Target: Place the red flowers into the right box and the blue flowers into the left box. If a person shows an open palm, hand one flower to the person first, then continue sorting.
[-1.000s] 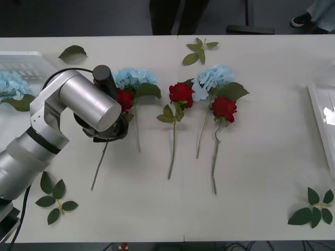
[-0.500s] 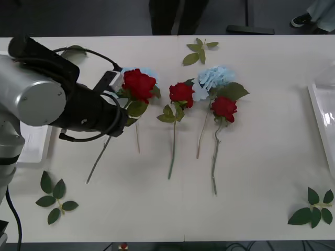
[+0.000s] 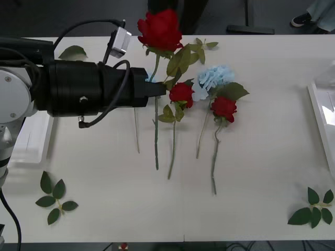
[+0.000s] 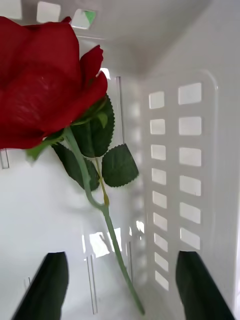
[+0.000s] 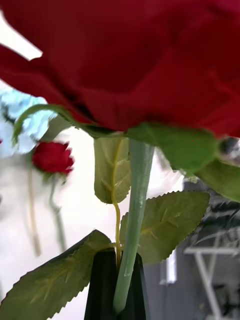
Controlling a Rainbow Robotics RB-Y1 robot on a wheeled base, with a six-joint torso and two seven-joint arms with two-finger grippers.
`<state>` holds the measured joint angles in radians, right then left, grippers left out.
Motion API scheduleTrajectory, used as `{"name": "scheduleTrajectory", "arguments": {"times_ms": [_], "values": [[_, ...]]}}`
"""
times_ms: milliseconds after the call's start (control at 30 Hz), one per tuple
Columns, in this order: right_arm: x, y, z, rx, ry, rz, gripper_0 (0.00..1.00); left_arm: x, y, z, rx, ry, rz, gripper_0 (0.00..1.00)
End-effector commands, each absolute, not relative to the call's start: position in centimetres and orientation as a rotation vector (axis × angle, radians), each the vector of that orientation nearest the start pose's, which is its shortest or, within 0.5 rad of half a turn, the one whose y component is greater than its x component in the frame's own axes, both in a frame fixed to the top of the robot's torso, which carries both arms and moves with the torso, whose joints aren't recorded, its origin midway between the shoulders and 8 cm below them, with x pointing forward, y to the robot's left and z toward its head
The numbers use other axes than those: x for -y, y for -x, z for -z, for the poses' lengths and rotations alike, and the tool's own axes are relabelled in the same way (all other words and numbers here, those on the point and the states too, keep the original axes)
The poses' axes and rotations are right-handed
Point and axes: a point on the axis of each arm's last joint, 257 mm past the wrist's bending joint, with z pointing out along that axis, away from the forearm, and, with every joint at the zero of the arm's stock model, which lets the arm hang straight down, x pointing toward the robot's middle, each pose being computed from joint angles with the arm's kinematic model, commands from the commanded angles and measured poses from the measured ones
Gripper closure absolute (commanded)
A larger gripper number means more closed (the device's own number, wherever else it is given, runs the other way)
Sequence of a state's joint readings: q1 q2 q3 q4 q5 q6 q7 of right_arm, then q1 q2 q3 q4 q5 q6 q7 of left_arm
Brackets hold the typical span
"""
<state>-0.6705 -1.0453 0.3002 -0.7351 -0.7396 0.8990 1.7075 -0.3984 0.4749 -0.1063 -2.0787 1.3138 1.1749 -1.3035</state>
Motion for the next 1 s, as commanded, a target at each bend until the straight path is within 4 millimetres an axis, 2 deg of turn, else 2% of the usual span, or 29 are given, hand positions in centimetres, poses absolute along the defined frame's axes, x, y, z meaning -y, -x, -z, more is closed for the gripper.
{"name": "scheduleTrajectory", "arguments": {"times_ms": [33, 200, 267, 367, 467, 567, 600, 633, 767, 800, 900, 1000], "values": [[66.1, -51.8, 20.9, -2.501, -0.130, 0.594, 0.23, 0.0, -41.4, 3.0, -1.969, -0.397, 1.338, 1.00], [65.8, -51.9, 21.0, -2.500, -0.140, 0.571, 0.23, 2.8, -41.5, 0.9, -1.891, -0.357, 1.416, 1.00], [65.1, -52.3, 21.0, -2.496, -0.149, 0.530, 0.23, 4.3, -41.7, 0.1, -1.839, -0.380, 1.397, 1.00], [64.1, -52.5, 20.6, -2.500, -0.186, 0.444, 0.23, 5.4, -42.0, -0.3, -1.808, -0.421, 1.342, 1.00], [61.5, -52.7, 18.5, -2.527, -0.190, 0.313, 0.23, 6.5, -42.2, -0.9, -1.781, -0.491, 1.268, 1.00], [58.7, -52.7, 15.5, -2.540, -0.162, 0.192, 0.23, 7.7, -41.6, -1.8, -1.751, -0.536, 1.265, 1.00], [57.0, -52.6, 13.6, -2.542, -0.137, 0.118, 0.23, 8.2, -41.4, -2.4, -1.730, -0.543, 1.273, 1.00], [56.0, -52.5, 12.5, -2.541, -0.122, 0.075, 0.23, 8.4, -41.5, -2.7, -1.715, -0.543, 1.273, 1.00], [51.7, -51.2, 8.1, -2.548, -0.024, -0.097, 0.23, 8.9, -41.9, -3.4, -1.693, -0.543, 1.276, 1.00], [50.1, -50.7, 7.1, -2.549, 0.011, -0.165, 0.23, 9.0, -42.0, -3.9, -1.677, -0.540, 1.279, 1.00], [46.4, -49.3, 5.1, -2.525, 0.084, -0.379, 0.23, 9.0, -42.3, -3.9, -1.673, -0.533, 1.277, 1.00], [43.8, -47.5, 4.4, -2.484, 0.220, -0.526, 0.23, 8.9, -42.6, -3.9, -1.667, -0.537, 1.261, 1.00]]}}
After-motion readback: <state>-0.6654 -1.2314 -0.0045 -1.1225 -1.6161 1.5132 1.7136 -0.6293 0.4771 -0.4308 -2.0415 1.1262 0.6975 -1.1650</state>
